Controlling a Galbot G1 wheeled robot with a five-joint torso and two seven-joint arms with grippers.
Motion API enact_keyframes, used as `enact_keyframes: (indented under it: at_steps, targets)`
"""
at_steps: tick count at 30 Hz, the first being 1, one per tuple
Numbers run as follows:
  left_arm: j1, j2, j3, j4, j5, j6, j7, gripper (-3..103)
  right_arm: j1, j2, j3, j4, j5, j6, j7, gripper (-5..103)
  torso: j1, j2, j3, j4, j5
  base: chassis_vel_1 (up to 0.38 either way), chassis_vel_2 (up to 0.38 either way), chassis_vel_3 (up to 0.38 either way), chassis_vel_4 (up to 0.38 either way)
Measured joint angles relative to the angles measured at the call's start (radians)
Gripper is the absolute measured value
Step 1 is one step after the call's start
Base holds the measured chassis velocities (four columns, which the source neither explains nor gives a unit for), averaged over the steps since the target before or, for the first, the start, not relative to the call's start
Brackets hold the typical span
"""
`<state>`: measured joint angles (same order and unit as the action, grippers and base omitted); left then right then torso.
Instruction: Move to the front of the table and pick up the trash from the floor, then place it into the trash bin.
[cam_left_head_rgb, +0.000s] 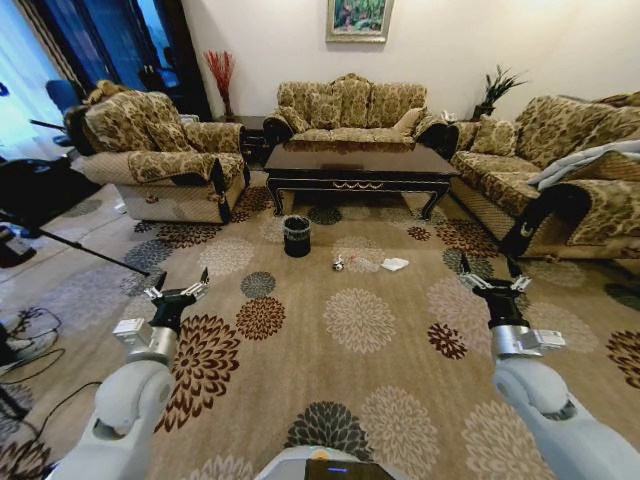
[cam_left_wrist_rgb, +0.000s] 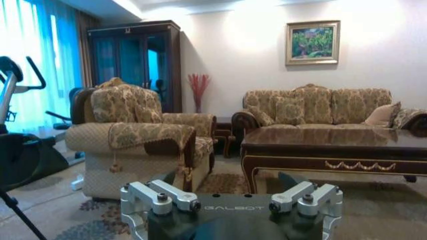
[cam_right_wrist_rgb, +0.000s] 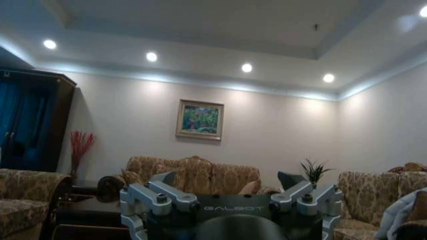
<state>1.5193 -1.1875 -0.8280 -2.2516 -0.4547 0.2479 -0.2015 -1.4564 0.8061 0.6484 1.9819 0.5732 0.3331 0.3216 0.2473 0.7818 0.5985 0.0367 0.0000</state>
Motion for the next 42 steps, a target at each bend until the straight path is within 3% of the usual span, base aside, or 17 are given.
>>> enact_keyframes:
  at_steps: [16,26,42]
  targets:
    - [-0.002,-0.002,0.0,0.003,-0.004,-0.004,0.007,100,0.024,0.003,-0.009,-0.009,0.001,0.007,0.017,100,-0.031,-0.072,-0.041,0.0,0.0,0.0,0.0,0.0,0.0]
    - [-0.002,-0.002,-0.002,0.005,-0.008,-0.002,0.012,100,0.039,0.008,-0.018,0.013,0.027,-0.057,0.048,100,-0.05,-0.117,-0.068,0.0,0.0,0.0,0.0,0.0,0.0]
    - [0.013,0.013,-0.012,-0.022,-0.017,0.0,0.021,100,-0.005,0.008,0.026,0.072,0.007,-0.092,0.072,100,-0.078,-0.184,-0.106,0.0,0.0,0.0,0.0,0.0,0.0]
